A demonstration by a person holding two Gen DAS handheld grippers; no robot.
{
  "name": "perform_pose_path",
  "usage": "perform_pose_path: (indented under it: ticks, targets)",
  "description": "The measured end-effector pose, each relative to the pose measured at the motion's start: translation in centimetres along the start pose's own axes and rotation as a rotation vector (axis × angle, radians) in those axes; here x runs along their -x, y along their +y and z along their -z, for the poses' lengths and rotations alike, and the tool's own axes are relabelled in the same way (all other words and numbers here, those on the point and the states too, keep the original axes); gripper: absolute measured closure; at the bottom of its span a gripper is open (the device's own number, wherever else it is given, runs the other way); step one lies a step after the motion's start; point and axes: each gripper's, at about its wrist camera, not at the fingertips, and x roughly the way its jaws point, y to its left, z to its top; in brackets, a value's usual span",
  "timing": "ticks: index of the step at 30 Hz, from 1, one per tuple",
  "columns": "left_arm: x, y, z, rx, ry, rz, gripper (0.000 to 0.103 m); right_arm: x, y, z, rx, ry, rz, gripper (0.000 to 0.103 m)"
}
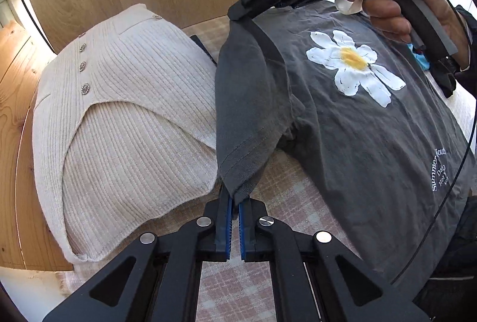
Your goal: Fold clothes
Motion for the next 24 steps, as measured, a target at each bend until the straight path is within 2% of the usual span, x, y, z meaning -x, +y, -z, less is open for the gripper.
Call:
perform_pose_path:
  ticks: [5,9,11,13,15,17,19,21,24]
  targets:
    - [-1.0,-0.4,-2.1,0.044,-0.032,0.073,0.100,-0.4,-0.7,-2.0,-0.069,0.031,-0.019,0.099]
    - [-1.6,1.0,-3.3,0.163,-0.047,0.135,0.100,-1.8,-2.3,-3.2,-0.122,0.084,-0.034,0.099]
    - [-1.8,1.7,-3.8,0.222,-0.055,0.145,0.100,-2.3,-2.4,-3.2,-0.095,0.106,0.038,0.097]
    - [-2.1,1.9,-4.0,0.235,-0.057,0.143,0.100,-2.2,-2.4,-2.9,-0.055,0.115,0.114,0.090]
    - [-2.3,2.0,-4.1,0.242,-0.057,0.140,0.100,-1.0,-2.4,-1.8,-0.024,0.096,0.116,0.082]
    - [-2.3,2.1,-4.1,0.248,-0.057,0.140,0.100,0.0,-2.4,-0.1,-0.002,0.084,0.102,0.069]
    - [-2.4,2.2,-4.2,0.248,-0.057,0.142,0.100,0.4,-2.5,1.9,0.008,0.085,0.089,0.069]
    - [-2.3,2.2,-4.2,0.245,-0.055,0.141,0.100,0.1,-2.9,4.0,-0.019,0.098,0.039,0.069]
    - [-2.1,2.3,-4.1,0.244,-0.054,0.140,0.100,-2.1,-3.1,6.1,-0.082,0.160,-0.026,0.069]
